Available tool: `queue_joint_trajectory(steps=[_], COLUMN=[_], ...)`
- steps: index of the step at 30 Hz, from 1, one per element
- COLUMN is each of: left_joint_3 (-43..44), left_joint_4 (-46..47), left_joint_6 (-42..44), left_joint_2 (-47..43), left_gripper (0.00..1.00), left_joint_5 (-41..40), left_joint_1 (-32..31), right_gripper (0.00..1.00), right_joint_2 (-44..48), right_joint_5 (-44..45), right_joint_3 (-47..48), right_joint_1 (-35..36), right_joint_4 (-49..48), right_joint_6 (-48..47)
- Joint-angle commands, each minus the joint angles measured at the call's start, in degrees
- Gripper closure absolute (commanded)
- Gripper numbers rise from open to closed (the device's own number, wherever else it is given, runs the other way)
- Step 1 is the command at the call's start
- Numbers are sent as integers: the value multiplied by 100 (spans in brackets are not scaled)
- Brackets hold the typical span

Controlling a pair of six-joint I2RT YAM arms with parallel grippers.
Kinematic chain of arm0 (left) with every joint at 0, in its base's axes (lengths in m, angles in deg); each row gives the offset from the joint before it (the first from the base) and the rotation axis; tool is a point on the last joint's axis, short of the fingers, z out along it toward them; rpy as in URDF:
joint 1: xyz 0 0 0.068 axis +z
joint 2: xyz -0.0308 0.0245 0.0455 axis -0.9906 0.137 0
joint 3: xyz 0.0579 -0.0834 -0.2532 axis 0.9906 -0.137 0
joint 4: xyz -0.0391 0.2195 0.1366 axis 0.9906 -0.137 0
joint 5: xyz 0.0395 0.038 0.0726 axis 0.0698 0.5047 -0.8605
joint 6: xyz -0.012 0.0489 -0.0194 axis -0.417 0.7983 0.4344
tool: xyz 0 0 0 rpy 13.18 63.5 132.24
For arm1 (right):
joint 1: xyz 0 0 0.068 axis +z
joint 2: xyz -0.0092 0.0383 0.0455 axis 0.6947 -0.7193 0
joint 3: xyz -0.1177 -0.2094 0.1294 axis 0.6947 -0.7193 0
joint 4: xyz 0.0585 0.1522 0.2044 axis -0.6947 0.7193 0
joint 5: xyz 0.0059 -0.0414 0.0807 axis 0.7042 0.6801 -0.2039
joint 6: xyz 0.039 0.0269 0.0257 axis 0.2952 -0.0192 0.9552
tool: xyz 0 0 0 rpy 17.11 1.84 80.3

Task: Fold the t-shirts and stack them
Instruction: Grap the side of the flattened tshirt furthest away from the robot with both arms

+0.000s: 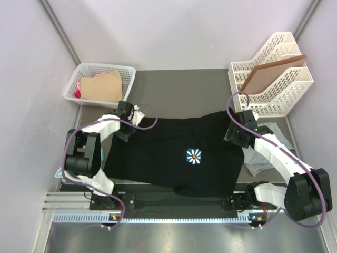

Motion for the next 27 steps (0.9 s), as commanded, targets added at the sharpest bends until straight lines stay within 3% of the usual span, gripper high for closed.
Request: queue_joint_trajectory(steps=[1, 7, 10, 13, 20, 27], left_joint_3=[81, 116, 134, 143, 230, 292], left_joint_4=[-58, -251, -348, -392, -498, -515], left_joint_6=[122, 201, 254, 289, 404, 491], left_joint_2=[-102, -261, -322, -401, -525, -577], left_gripper=[67, 69, 81, 100, 100, 100], left_joint_5=[-50, -6, 55, 29, -6, -76], left_joint_1=[90, 99, 99, 99, 125, 169], right_gripper=[40, 39, 35, 32, 32, 51], right_joint_2=[-85, -181, -313, -427, -717, -1077], right_joint_5=[30, 65, 74, 170, 364, 329], right_joint_3=[-18, -150, -220, -247, -133, 43], right_joint_1=[20, 20, 12, 20, -59, -103], right_joint_4=[-256, -309, -353, -405, -458, -643], right_joint_6=[68, 129, 138, 156, 24, -11])
